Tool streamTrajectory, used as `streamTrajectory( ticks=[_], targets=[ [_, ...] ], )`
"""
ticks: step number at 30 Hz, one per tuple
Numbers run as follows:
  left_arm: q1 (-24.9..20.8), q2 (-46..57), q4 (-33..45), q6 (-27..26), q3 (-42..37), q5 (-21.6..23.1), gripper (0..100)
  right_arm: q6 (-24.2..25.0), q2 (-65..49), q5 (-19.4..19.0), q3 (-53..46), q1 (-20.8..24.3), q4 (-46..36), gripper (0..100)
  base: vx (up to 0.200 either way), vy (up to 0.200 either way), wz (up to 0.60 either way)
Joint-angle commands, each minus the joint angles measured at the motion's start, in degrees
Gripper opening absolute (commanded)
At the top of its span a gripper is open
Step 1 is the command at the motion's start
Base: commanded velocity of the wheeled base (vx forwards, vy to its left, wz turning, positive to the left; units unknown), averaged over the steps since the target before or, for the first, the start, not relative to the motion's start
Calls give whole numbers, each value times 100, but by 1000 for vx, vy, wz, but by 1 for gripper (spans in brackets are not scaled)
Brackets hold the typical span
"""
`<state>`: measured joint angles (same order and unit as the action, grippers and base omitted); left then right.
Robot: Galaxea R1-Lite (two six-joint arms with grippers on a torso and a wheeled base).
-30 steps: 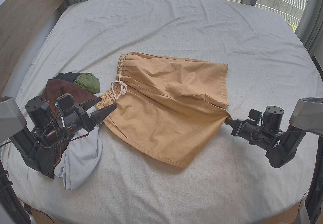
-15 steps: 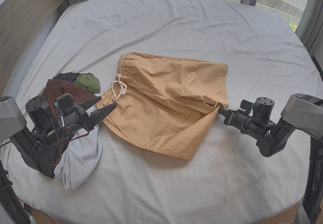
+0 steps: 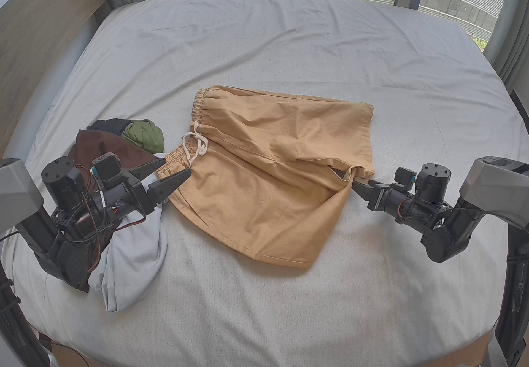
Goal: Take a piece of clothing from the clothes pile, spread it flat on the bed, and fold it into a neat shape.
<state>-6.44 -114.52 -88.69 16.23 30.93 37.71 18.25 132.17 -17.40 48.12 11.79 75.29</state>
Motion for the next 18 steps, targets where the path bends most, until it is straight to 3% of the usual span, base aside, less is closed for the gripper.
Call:
streamTrajectory(
  ticks=[1,18],
  targets=[
    [2,-9,-8,3,1,0,100,3,-341,8,-417,8,170,100,0,0,0],
    [-7,-62,0,-5,-17,0,100,3,-526,8,-1542,43,944,100,0,0,0]
  ],
)
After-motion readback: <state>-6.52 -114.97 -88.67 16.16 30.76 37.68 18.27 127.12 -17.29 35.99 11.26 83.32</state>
